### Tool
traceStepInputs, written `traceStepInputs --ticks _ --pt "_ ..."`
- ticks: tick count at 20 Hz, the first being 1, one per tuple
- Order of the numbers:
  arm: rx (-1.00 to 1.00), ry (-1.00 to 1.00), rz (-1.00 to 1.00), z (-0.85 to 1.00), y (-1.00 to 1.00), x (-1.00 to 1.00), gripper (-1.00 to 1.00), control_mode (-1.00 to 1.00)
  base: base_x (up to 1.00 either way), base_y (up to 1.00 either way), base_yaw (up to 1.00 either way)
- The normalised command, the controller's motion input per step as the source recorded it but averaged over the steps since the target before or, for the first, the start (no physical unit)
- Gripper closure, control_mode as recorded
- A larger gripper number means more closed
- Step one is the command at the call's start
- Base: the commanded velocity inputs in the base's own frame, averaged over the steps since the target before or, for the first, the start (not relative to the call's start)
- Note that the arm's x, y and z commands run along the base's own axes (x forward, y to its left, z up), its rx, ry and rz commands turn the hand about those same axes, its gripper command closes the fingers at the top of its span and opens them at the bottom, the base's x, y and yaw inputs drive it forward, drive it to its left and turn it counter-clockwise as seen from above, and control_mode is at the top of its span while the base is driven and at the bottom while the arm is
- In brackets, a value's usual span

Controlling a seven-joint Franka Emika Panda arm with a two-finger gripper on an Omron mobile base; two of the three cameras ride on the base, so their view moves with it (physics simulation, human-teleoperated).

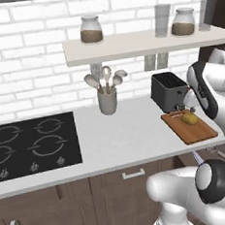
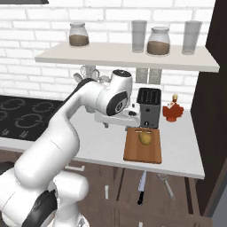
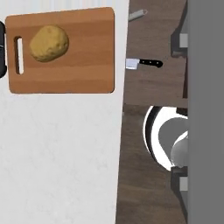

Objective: Place the appropriate cutting tool for cutting the potato skin on the cutting board.

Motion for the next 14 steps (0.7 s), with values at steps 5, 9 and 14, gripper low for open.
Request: traceStepInputs --ticks 5,9,14 --pt "0.0 0.11 0.0 -0.19 -0.45 -1.0 -1.0 -1.0 0.0 0.0 0.0" --pt "-0.02 0.08 0.0 -0.62 -0.26 -0.9 -1.0 -1.0 0.0 0.0 0.0" --pt "-0.06 0.05 0.0 -0.74 -0.38 -0.6 -1.0 -1.0 0.0 0.0 0.0"
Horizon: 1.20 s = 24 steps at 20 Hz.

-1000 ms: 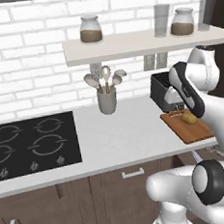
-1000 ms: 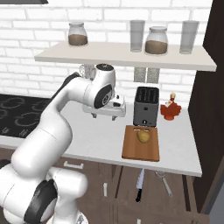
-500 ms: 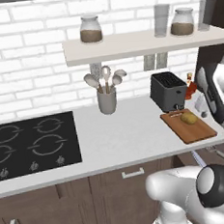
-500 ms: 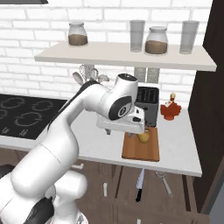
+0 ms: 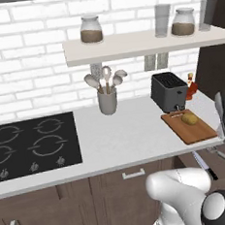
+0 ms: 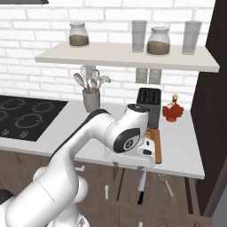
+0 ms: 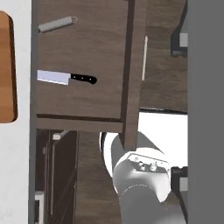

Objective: Place the appropriate cutting tool for cutting the potato skin on the cutting board.

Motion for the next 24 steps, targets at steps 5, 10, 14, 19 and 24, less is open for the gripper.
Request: traceStepInputs --ticks 5,10,14,19,24 --pt "-0.07 0.24 0.0 -0.46 -0.41 -0.07 -1.0 -1.0 0.0 0.0 0.0" --pt "-0.01 0.18 0.0 -0.54 -0.36 0.0 -1.0 -1.0 0.0 0.0 0.0" --pt "0.01 0.05 0.0 -0.59 -0.46 0.0 -1.0 -1.0 0.0 0.0 0.0" --pt "0.0 0.05 0.0 -0.53 -0.36 0.03 -1.0 -1.0 0.0 0.0 0.0" --pt "0.03 0.02 0.0 -0.42 -0.31 0.09 -1.0 -1.0 0.0 0.0 0.0"
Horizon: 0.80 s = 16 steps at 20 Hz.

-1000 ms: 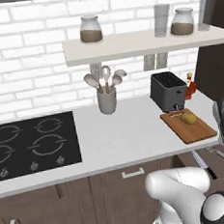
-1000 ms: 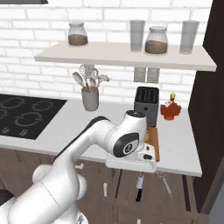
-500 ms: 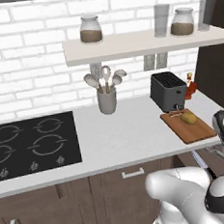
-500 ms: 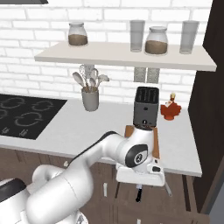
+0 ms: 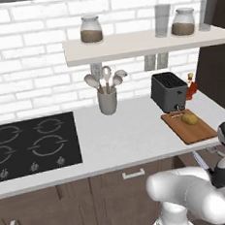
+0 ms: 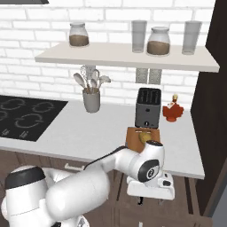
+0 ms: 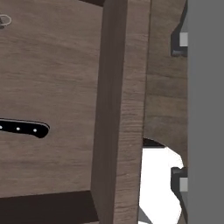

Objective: Place the appropriate cutting tool for cutting the potato skin on the cutting board.

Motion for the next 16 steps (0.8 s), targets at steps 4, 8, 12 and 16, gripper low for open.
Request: traceStepInputs --ticks 4,8,12,16 --pt "0.03 0.02 0.0 -0.42 -0.2 0.09 -1.0 -1.0 0.0 0.0 0.0" --pt "0.04 0.01 0.0 -0.22 -0.08 0.16 -1.0 -1.0 0.0 0.0 0.0" --pt "0.03 0.02 0.0 -0.05 -0.01 0.16 -1.0 -1.0 0.0 0.0 0.0" --pt "0.02 0.01 0.0 -0.2 0.0 0.15 -1.0 -1.0 0.0 0.0 0.0"
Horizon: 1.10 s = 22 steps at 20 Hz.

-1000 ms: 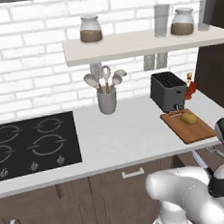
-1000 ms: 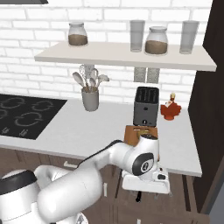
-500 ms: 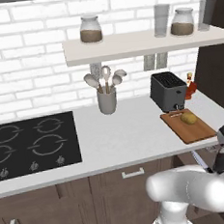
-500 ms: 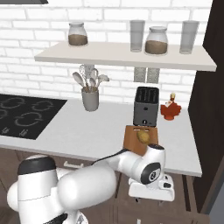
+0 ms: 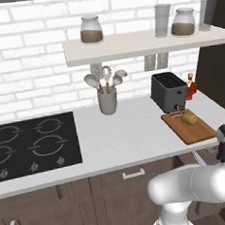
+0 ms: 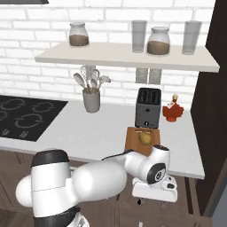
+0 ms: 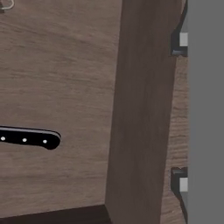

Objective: Place the appropriate cutting tool for cutting the potato skin on the cutting board.

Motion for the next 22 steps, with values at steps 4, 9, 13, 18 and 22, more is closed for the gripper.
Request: traceStepInputs --ticks 4,9,13,18,22 --pt "0.0 0.02 0.0 -0.48 0.0 0.15 -1.0 -1.0 0.0 0.0 0.0" --pt "0.0 0.03 0.0 -0.51 -0.01 0.06 -1.0 -1.0 0.0 0.0 0.0" --pt "0.0 0.19 0.0 -0.23 -0.01 -0.24 -1.0 -1.0 0.0 0.0 0.0" --pt "0.03 0.17 0.0 -0.45 -0.11 -0.77 -1.0 -1.0 0.0 0.0 0.0" --pt "0.05 0.13 0.0 -0.54 -0.2 -0.95 -1.0 -1.0 0.0 0.0 0.0"
